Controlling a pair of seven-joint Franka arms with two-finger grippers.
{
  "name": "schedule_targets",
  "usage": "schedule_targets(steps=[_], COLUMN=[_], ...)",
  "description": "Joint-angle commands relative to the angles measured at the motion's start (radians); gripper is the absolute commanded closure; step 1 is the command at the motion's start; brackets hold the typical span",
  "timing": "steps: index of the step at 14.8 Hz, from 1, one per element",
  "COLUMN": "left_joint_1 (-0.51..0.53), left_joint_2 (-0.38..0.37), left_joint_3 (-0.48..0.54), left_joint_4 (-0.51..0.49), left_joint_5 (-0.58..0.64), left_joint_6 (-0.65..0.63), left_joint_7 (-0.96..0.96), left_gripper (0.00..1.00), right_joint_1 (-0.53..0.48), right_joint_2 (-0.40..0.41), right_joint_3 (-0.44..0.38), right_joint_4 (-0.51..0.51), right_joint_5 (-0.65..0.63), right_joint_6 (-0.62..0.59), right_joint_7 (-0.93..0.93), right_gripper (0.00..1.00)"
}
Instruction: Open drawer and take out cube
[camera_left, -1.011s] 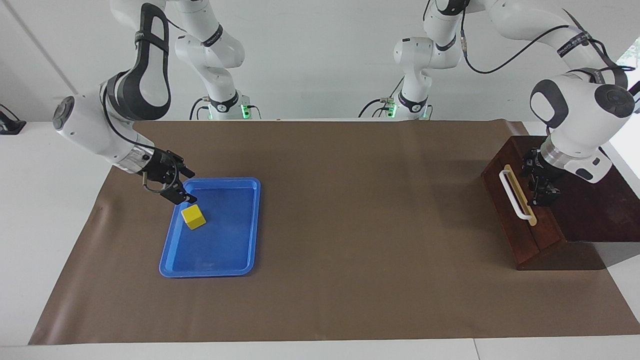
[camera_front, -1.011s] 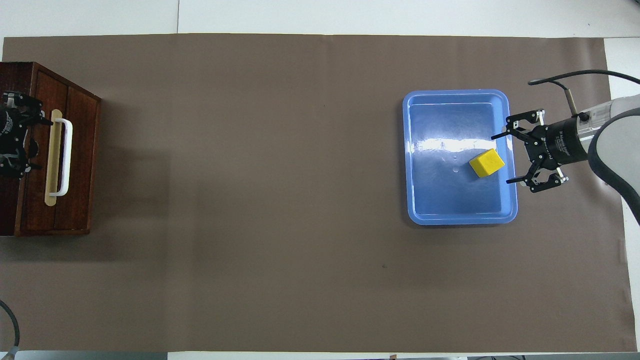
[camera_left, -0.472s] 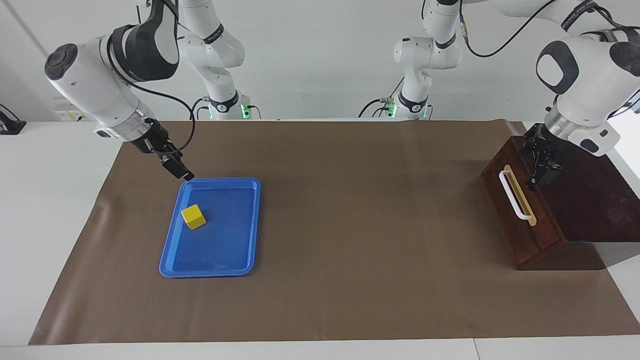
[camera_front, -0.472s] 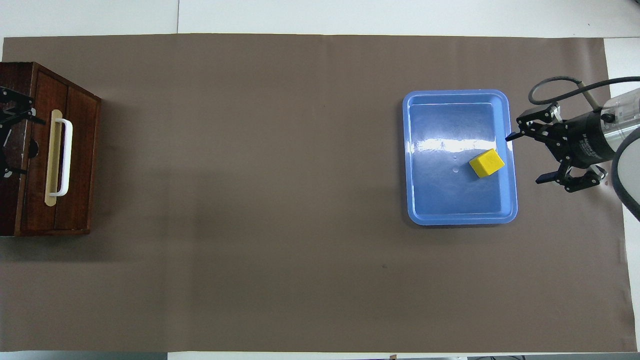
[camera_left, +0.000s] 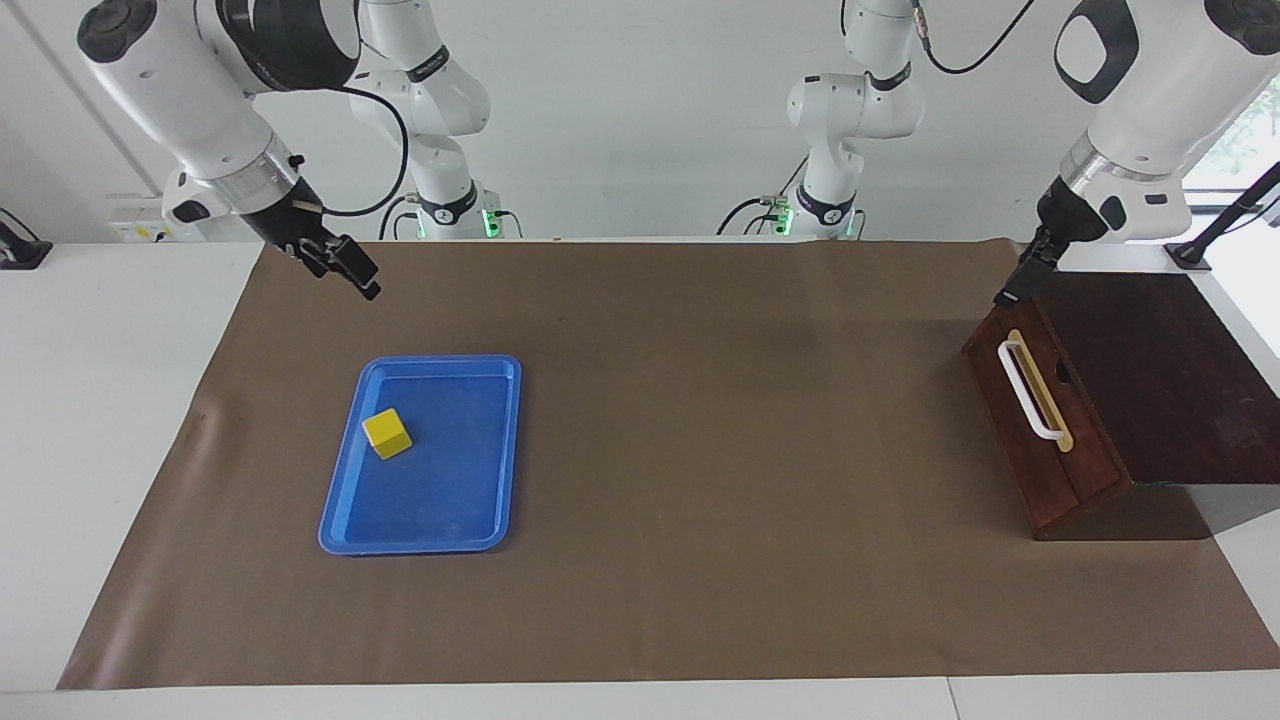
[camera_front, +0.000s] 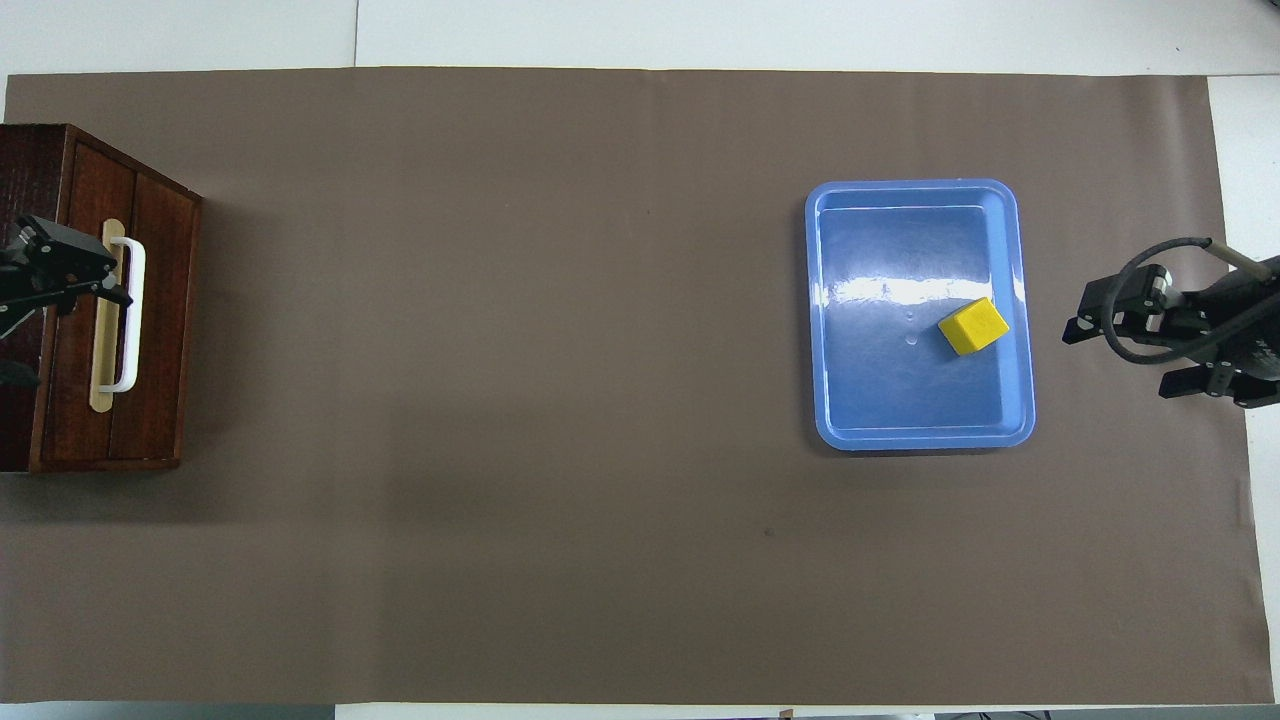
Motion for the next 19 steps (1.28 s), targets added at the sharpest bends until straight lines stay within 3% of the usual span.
schedule_targets(steps=[1, 6, 12, 19], left_joint_1=[0.029, 0.063, 0.077, 0.080], left_joint_2=[-0.029, -0.014, -0.015, -0.004], left_joint_3=[-0.061, -0.116, -0.141, -0.153], left_joint_4=[-0.011, 0.023, 0.046, 0.049], left_joint_5=[-0.017, -0.023, -0.038, -0.034], left_joint_6=[-0.069, -0.097, -0.126, -0.119], left_joint_7=[0.233, 0.422, 0.555, 0.570], left_gripper=[0.00, 0.00, 0.00, 0.00], right_joint_1=[-0.012, -0.029, -0.014, -0.012], right_joint_2=[-0.021, -0.005, -0.006, -0.006], right_joint_3=[0.019, 0.016, 0.019, 0.021], right_joint_4=[-0.011, 0.043, 0.037, 0.034], right_joint_5=[-0.031, -0.160, -0.154, -0.143], right_joint_6=[-0.031, -0.024, -0.015, -0.018], right_joint_7=[-0.110, -0.411, -0.419, -0.472], right_gripper=[0.00, 0.00, 0.00, 0.00])
